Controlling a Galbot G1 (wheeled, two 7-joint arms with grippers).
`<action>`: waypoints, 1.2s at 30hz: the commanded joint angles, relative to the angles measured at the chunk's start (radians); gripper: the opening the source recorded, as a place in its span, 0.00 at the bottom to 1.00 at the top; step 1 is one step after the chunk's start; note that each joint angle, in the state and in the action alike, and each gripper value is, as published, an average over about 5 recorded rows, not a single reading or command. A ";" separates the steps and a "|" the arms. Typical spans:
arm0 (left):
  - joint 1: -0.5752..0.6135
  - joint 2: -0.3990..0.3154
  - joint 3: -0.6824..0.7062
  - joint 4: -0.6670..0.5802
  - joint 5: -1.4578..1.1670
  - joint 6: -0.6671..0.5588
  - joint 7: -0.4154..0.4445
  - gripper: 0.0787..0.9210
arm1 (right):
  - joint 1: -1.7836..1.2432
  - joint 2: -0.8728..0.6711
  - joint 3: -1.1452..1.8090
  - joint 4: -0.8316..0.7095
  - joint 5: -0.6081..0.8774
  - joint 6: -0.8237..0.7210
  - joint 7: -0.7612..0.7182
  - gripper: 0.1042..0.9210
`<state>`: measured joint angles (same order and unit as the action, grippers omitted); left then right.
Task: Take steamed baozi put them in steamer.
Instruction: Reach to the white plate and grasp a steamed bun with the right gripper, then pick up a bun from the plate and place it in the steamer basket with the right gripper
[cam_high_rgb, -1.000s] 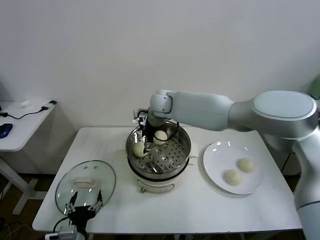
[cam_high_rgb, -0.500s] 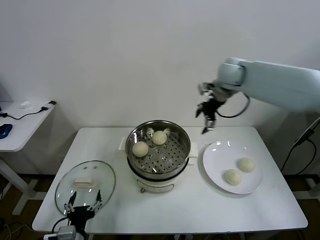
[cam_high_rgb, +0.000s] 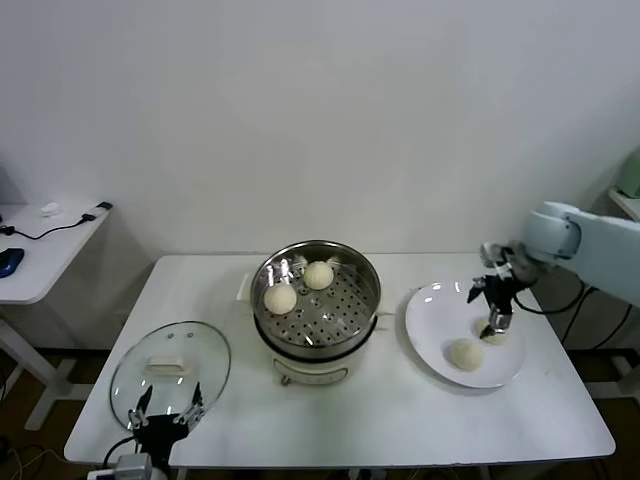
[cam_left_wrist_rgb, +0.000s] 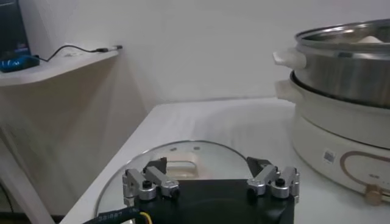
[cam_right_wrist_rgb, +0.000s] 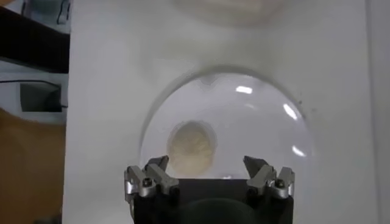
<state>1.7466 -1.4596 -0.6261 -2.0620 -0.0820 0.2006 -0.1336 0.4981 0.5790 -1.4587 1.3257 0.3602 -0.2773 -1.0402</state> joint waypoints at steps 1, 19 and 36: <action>-0.004 -0.004 0.000 0.010 0.008 0.003 0.008 0.88 | -0.328 -0.033 0.237 -0.071 -0.122 -0.013 0.036 0.88; -0.007 0.002 -0.007 0.018 0.004 0.005 0.009 0.88 | -0.355 0.106 0.252 -0.146 -0.123 -0.026 0.076 0.88; 0.002 0.001 0.004 -0.002 0.012 0.011 0.009 0.88 | 0.177 0.154 0.028 -0.082 -0.102 0.094 -0.040 0.69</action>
<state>1.7461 -1.4600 -0.6244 -2.0583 -0.0732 0.2099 -0.1256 0.3183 0.6679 -1.2920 1.2282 0.2252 -0.2674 -1.0159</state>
